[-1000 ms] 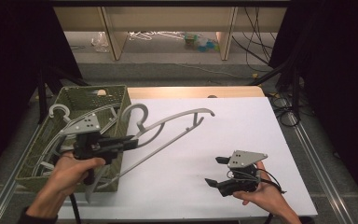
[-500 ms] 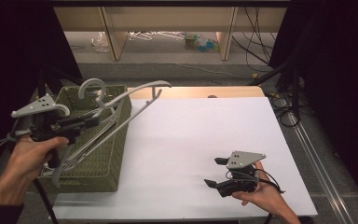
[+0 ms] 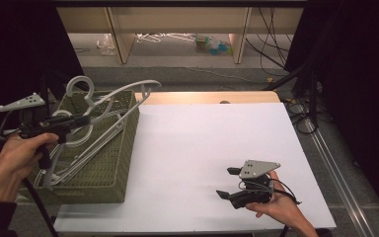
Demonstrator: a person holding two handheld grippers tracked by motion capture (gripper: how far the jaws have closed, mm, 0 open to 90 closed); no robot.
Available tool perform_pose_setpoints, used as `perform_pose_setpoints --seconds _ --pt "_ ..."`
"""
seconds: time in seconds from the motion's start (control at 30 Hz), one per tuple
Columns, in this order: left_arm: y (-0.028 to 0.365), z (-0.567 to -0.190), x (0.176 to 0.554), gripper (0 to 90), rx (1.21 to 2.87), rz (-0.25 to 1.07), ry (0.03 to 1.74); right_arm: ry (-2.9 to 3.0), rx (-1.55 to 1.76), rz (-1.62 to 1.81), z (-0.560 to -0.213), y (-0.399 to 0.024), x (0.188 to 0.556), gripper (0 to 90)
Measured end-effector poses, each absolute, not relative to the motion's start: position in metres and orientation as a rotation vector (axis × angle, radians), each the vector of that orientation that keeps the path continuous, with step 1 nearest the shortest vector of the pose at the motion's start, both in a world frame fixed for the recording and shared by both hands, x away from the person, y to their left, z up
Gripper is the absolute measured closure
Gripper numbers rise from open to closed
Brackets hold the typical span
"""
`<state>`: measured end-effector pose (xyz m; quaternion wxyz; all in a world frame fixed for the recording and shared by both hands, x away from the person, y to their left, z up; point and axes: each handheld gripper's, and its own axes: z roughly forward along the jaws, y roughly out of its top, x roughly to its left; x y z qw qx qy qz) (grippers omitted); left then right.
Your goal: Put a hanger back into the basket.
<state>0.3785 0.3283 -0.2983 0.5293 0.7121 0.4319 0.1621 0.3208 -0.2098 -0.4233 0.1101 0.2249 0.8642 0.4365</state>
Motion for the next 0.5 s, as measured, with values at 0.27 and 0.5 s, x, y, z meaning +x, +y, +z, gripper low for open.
perform_pose_setpoints --seconds 0.27,0.5 --pt "0.353 -0.309 0.39 78.8 1.691 0.394 1.1 2.543 0.659 1.28 -0.423 -0.209 0.321 21.5" --pt "0.369 -0.317 0.402 78.8 1.696 0.415 1.134 2.539 0.651 1.287 -0.424 -0.208 0.321 21.5"
